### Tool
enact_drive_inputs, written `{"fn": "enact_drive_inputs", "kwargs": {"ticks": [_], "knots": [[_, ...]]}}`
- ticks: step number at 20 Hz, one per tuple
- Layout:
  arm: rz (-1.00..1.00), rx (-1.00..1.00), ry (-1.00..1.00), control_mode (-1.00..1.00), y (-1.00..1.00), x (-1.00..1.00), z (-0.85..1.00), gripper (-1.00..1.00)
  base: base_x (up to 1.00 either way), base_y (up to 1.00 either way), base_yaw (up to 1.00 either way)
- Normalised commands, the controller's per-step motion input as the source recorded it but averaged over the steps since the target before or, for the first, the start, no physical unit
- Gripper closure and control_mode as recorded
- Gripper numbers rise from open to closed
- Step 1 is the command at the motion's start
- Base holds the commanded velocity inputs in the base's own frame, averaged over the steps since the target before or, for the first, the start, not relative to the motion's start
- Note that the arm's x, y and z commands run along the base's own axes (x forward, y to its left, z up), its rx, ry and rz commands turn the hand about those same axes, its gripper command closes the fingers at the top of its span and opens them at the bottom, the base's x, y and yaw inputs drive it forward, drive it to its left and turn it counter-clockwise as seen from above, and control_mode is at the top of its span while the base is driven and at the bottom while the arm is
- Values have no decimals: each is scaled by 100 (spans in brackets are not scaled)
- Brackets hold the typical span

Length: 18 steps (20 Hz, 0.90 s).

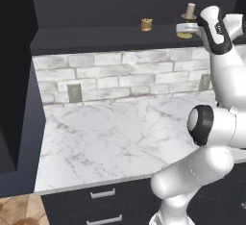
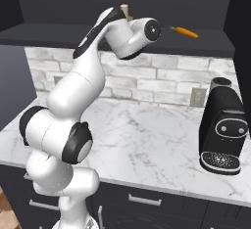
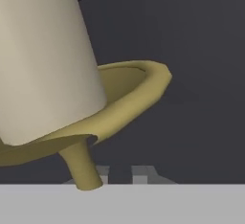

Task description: Pick the candle and candle from the dining table and place them in the open cabinet. Close the cabinet after placing the objects.

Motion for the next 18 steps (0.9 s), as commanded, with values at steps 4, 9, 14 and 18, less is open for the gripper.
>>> {"fn": "enact_drive_inputs", "kwargs": {"ticks": [4, 9, 14, 18], "knots": [[2, 0, 1, -100, 0, 40, -9, 100, 0, 0, 0], [2, 0, 0, -100, 0, 28, -10, 100, 0, 0, 0], [1, 0, 0, -100, 0, 24, -9, 100, 0, 0, 0], [0, 0, 0, -100, 0, 21, -15, 100, 0, 0, 0]]}}
